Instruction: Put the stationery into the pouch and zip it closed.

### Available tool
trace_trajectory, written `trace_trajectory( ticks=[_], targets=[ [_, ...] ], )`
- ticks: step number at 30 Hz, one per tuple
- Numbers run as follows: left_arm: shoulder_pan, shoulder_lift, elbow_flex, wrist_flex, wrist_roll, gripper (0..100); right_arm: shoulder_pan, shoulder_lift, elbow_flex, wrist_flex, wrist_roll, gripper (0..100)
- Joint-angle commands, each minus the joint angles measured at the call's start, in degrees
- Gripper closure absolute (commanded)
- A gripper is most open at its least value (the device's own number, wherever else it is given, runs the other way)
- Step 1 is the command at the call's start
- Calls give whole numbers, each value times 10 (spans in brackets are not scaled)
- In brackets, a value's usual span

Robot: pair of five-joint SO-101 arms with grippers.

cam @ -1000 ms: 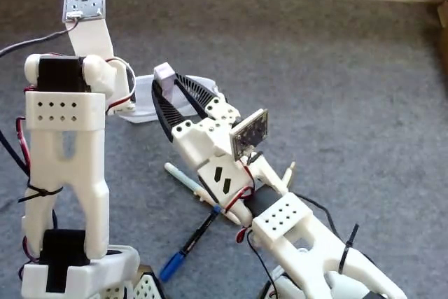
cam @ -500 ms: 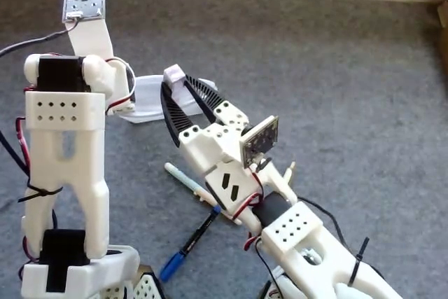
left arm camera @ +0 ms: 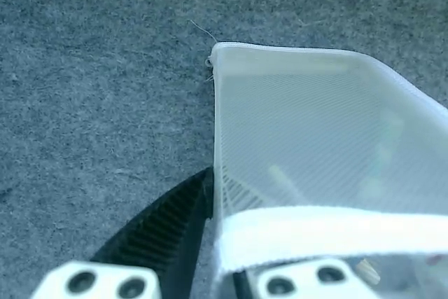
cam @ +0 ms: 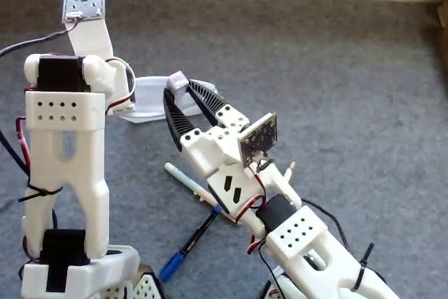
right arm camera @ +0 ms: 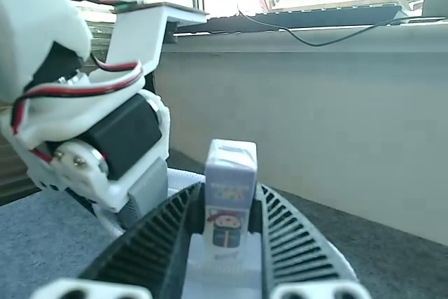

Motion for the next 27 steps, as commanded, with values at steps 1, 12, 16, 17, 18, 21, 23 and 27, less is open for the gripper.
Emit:
trace_trajectory(
  ticks=[1,12,16,17,18,21,23,27],
  targets=[
    [-8,7,5,3,6,994,-9,-28,-4,2,-2,913],
    [-9,7,5,3,4,994,-9,-28,-3,3,-2,849],
    [-9,7,5,3,4,994,-7,-29,-3,3,-2,849],
    [-9,7,5,3,4,994,-7,-29,-3,3,-2,849],
    [-9,7,5,3,4,994,-7,-29,-3,3,-2,849],
    [-9,8,5,3,4,994,-7,-29,1,3,-2,849],
    [-9,8,5,3,4,994,-7,-29,11,3,-2,849],
    [-9,8,6,3,2,994,-7,-29,15,3,-2,849]
  ],
)
